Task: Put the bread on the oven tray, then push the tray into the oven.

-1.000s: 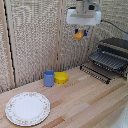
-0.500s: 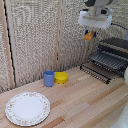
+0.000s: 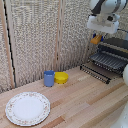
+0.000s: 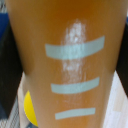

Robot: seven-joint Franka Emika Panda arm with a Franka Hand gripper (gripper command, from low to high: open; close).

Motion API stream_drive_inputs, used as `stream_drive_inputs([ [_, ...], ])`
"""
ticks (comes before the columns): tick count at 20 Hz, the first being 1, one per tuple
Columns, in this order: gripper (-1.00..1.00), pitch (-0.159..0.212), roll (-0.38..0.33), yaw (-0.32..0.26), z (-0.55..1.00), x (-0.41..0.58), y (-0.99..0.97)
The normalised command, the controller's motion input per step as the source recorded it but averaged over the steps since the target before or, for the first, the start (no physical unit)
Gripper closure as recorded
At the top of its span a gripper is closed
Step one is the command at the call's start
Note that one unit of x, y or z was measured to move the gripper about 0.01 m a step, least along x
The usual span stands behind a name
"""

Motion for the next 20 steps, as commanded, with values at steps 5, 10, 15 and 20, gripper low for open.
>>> stream_drive_inputs([
  [5, 1.00, 0.003, 0.020, -0.114, 0.01, 0.082, -0.83],
  [10, 1.00, 0.023, 0.073, -0.020, 0.01, 0.181, -0.94],
  [15, 1.00, 0.077, 0.093, -0.001, 0.00, 0.182, -0.87],
  [20, 1.00, 0.067, 0.071, 0.000, -0.02, 0.154, -0.54],
])
